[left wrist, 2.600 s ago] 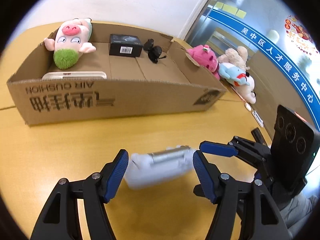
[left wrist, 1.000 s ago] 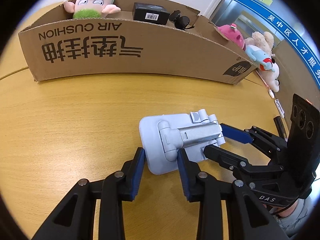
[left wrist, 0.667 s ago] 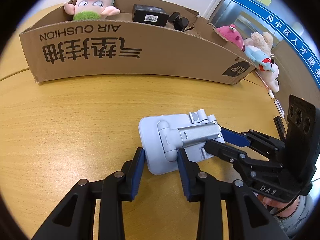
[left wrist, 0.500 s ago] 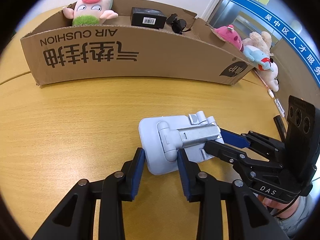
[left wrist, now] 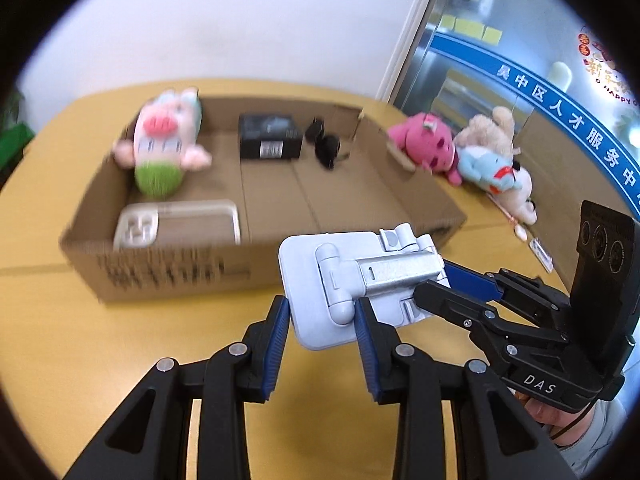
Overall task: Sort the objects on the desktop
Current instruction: 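Lift the phone stand with both grippers and carry it over the box, then lower the phone stand into the box and open both grippers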
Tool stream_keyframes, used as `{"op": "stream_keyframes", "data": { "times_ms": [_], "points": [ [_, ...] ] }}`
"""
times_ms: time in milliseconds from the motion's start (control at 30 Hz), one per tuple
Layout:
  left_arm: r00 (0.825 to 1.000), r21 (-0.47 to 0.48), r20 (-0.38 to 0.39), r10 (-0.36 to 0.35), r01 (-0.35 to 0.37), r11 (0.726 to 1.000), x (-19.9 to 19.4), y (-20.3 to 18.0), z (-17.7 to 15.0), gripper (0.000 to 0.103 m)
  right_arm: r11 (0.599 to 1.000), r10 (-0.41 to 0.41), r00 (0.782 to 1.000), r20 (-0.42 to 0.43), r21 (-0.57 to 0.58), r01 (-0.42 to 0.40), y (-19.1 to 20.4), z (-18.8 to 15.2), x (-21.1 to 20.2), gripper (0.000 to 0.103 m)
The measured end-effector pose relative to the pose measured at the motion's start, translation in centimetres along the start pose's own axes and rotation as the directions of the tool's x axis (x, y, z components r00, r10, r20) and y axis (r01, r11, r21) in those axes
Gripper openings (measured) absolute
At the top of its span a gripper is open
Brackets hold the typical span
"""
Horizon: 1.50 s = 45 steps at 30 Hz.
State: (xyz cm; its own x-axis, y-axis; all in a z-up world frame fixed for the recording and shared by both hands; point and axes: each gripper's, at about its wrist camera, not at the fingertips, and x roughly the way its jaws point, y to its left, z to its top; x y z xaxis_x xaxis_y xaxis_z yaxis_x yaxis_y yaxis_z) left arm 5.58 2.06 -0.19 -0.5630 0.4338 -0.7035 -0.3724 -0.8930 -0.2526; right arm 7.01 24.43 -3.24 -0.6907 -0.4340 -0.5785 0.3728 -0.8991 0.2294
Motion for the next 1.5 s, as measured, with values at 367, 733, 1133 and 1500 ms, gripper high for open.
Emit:
{"op": "stream_keyframes", "data": {
  "times_ms": [367,733,1133,1500],
  "points": [
    [0.999,0.054,0.025,-0.034,0.033,0.998,4.7,0.8,9.2,0.032,0.999,-0.051,0.997,0.059,0.014,0.050,-4.4,7.5,3.6,0.031],
    [0.986,-0.024,-0.139,-0.088,0.085,0.996,13.2,1.5,11.7,0.032,0.987,-0.038,0.993,-0.109,0.150,0.055,-12.4,9.2,9.9,0.031],
    [0.940,-0.096,-0.325,-0.101,0.074,0.993,18.1,0.4,10.1,0.031,0.966,-0.093,0.933,-0.348,0.196,0.170,-15.9,6.2,13.5,0.030],
    [0.918,-0.111,-0.386,-0.091,0.051,0.992,19.2,0.2,9.0,0.032,0.960,-0.182,0.895,-0.408,0.125,0.252,-15.0,5.6,13.5,0.030]
  ]
}}
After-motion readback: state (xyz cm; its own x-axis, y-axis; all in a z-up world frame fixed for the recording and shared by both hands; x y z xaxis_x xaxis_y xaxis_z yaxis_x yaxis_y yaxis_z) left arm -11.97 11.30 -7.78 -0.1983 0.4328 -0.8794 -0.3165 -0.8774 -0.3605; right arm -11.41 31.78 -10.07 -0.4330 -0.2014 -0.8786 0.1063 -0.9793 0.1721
